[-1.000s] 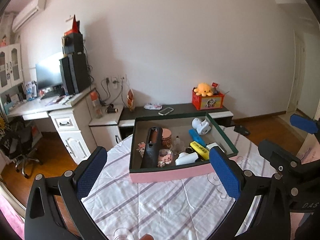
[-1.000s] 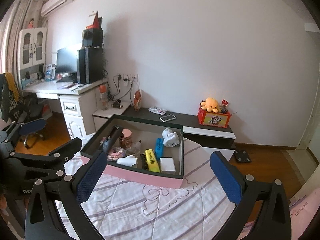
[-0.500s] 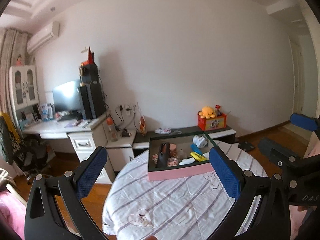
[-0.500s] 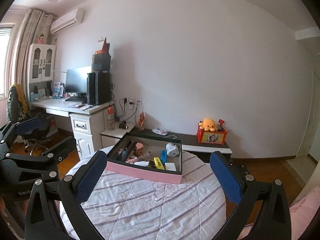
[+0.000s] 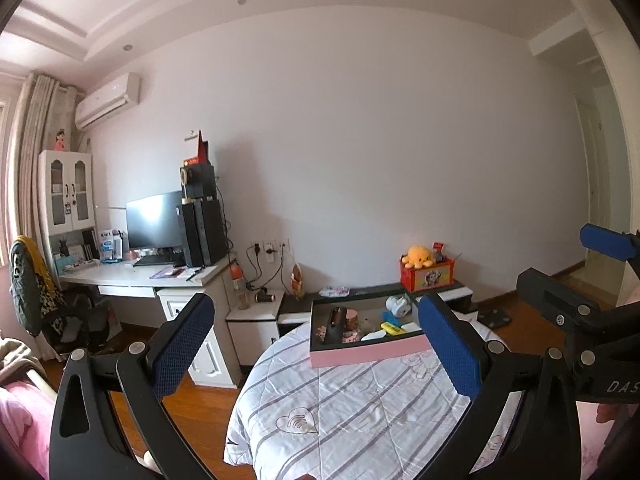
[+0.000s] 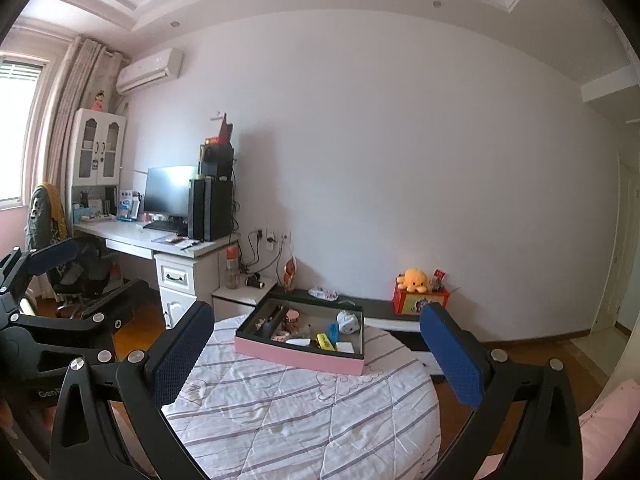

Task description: Organize rigid objects

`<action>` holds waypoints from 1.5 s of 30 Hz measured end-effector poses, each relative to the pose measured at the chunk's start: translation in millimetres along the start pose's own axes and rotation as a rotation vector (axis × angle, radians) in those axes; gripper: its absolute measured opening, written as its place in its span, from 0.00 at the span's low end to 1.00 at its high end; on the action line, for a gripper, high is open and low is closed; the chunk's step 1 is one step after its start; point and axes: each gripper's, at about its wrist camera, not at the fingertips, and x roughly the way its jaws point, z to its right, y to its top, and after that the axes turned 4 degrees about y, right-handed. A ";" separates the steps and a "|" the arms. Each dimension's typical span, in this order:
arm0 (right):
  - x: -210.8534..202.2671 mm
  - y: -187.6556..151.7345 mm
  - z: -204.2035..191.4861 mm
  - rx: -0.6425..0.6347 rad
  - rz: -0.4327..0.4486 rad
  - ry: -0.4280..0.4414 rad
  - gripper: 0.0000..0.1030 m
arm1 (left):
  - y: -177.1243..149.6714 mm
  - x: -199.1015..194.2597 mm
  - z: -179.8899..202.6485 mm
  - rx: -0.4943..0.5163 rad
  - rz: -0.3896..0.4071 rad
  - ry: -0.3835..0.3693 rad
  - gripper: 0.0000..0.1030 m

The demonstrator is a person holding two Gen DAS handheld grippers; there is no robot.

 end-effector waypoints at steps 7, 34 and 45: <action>-36.2 0.6 -9.6 -0.008 0.046 0.001 1.00 | -0.8 -40.6 -6.9 -0.015 0.044 0.002 1.00; -82.2 -2.3 -34.1 -0.018 0.157 0.030 1.00 | -6.8 -98.0 -26.5 -0.034 0.177 0.055 1.00; -80.2 -6.4 -35.8 -0.022 0.153 0.009 1.00 | -10.6 -94.0 -23.1 -0.042 0.160 0.049 1.00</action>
